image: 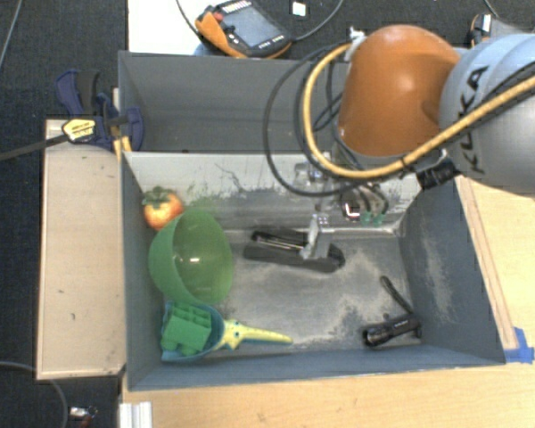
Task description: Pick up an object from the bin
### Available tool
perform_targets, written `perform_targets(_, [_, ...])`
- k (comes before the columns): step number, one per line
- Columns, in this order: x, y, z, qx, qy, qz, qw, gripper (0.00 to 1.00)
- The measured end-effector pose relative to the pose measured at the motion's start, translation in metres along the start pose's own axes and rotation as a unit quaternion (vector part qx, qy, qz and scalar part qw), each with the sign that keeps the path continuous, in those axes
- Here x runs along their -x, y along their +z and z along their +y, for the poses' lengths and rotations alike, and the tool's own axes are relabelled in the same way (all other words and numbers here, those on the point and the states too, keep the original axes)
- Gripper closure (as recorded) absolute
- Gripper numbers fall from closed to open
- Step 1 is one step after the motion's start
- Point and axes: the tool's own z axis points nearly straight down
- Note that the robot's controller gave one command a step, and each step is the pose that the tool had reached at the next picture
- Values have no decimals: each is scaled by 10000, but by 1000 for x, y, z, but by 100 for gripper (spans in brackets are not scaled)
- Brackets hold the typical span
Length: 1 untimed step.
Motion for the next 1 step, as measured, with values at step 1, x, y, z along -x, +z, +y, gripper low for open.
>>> perform_targets(1, [1,-5,-1,5,18,-41,10000,0])
